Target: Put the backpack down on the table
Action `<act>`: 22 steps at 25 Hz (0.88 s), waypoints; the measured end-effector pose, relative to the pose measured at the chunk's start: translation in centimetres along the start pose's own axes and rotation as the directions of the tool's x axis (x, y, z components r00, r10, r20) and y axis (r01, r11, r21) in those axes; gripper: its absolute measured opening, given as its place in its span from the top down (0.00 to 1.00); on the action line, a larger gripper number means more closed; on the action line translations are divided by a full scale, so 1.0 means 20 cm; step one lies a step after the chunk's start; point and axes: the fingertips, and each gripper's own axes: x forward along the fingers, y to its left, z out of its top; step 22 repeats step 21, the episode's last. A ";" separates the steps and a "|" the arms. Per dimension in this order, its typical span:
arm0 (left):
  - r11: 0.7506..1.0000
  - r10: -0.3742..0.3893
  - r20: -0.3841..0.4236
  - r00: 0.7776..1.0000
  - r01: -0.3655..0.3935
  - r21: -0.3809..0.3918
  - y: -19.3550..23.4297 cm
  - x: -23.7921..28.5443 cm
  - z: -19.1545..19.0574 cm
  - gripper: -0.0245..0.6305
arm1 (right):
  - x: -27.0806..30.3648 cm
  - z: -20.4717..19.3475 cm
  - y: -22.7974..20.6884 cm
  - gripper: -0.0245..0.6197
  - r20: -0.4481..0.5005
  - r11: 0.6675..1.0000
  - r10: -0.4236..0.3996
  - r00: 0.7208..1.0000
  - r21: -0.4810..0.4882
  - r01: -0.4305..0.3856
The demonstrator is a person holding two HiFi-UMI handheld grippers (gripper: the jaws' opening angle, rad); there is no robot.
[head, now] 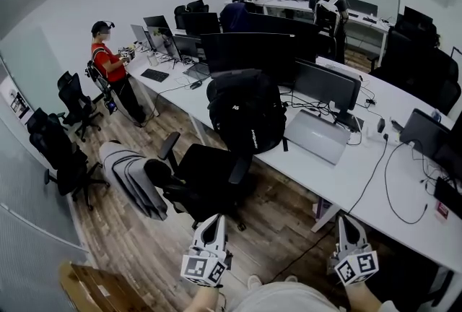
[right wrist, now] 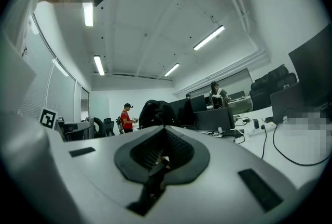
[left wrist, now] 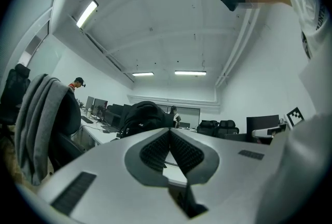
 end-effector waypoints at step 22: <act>1.000 -0.027 -0.020 0.999 0.027 0.005 -0.03 0.02 -0.04 0.95 | 0.03 -0.02 0.00 0.94 -0.018 1.000 0.007 1.000 -0.001 -0.007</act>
